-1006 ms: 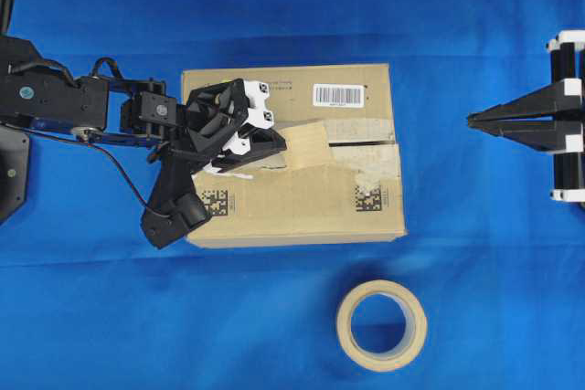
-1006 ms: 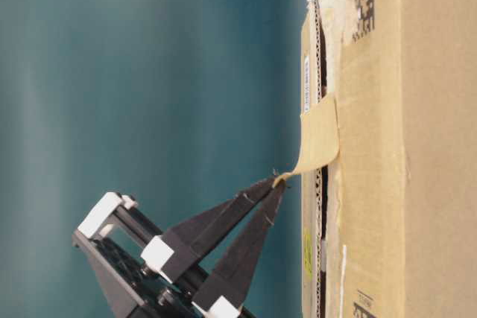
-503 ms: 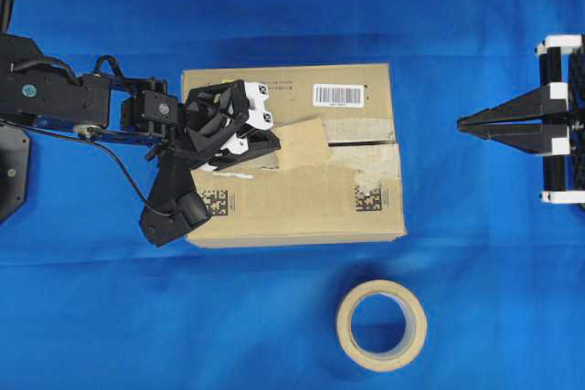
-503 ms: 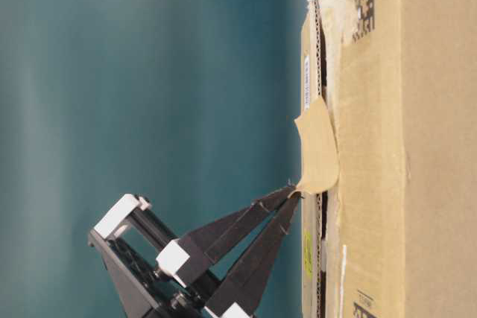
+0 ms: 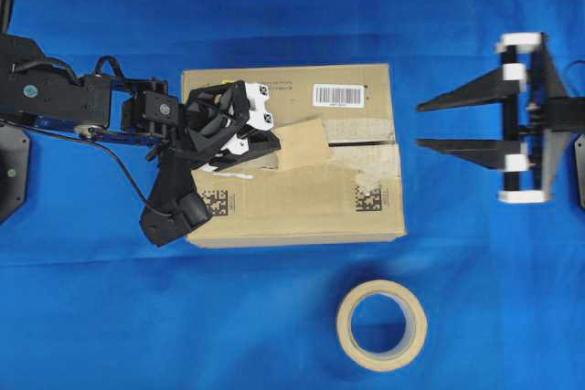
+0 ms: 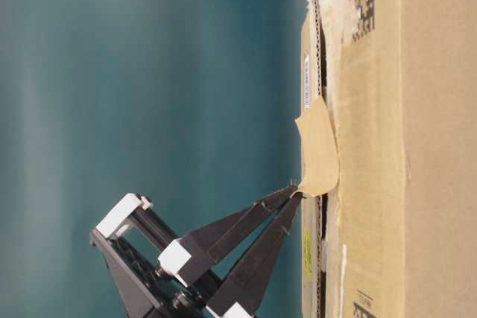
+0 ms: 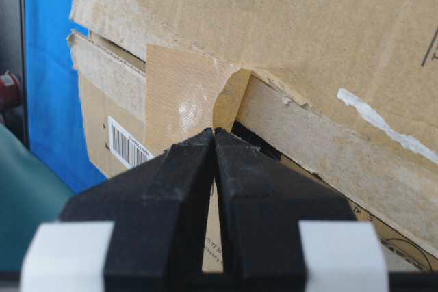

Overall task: Apply tape along the seams of the closed cardboard box to seal it securely.
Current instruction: 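Bring the right gripper in to press the tape onto the seam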

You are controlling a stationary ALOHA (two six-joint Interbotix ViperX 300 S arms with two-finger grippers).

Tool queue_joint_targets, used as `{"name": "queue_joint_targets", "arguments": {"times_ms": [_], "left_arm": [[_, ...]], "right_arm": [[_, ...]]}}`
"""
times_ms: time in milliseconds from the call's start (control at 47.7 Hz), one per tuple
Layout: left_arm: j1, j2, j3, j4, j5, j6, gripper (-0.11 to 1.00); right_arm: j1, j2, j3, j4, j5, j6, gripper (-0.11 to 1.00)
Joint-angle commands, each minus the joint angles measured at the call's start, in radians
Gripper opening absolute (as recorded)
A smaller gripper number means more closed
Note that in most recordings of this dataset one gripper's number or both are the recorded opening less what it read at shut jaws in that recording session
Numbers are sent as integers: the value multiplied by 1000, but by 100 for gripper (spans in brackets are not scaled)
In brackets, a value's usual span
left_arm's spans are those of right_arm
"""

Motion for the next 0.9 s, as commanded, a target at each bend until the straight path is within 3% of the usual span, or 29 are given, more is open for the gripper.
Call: {"name": "queue_joint_targets", "arguments": {"times_ms": [0, 419, 880], "left_arm": [[2, -8, -25, 2, -3, -2, 0], [2, -6, -28, 2, -3, -2, 0], [2, -5, -29, 2, -3, -5, 0]], "right_arm": [[-3, 66, -60, 3, -37, 6, 51], [-15, 342, -265, 3, -60, -5, 51], [-17, 474, -322, 5, 40, 9, 51]]}}
